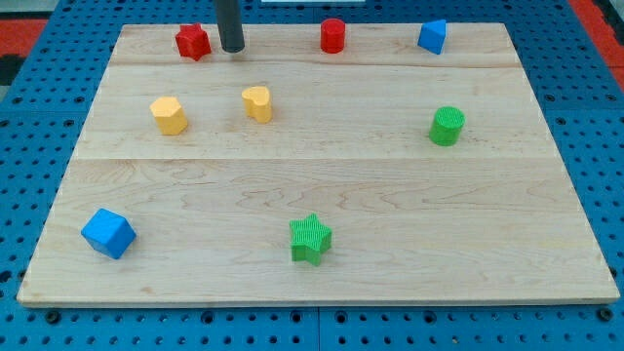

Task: Push the blue triangle to the top of the board

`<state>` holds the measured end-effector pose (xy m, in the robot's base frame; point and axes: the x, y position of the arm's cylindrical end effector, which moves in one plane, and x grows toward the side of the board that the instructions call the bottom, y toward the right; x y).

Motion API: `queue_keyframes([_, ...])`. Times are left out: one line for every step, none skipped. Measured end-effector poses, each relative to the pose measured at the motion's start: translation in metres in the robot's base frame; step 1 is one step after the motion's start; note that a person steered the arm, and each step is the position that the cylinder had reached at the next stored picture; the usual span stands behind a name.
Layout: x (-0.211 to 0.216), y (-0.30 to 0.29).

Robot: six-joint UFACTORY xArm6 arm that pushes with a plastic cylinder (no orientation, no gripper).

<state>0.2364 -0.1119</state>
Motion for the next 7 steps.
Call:
queue_keyframes([0.000, 0.000])
queue_keyframes([0.000, 0.002])
queue_keyframes([-0.023, 0.040])
queue_keyframes([-0.028, 0.056])
queue_keyframes([-0.028, 0.057])
queue_keyframes([-0.023, 0.053])
queue_keyframes([-0.010, 0.037])
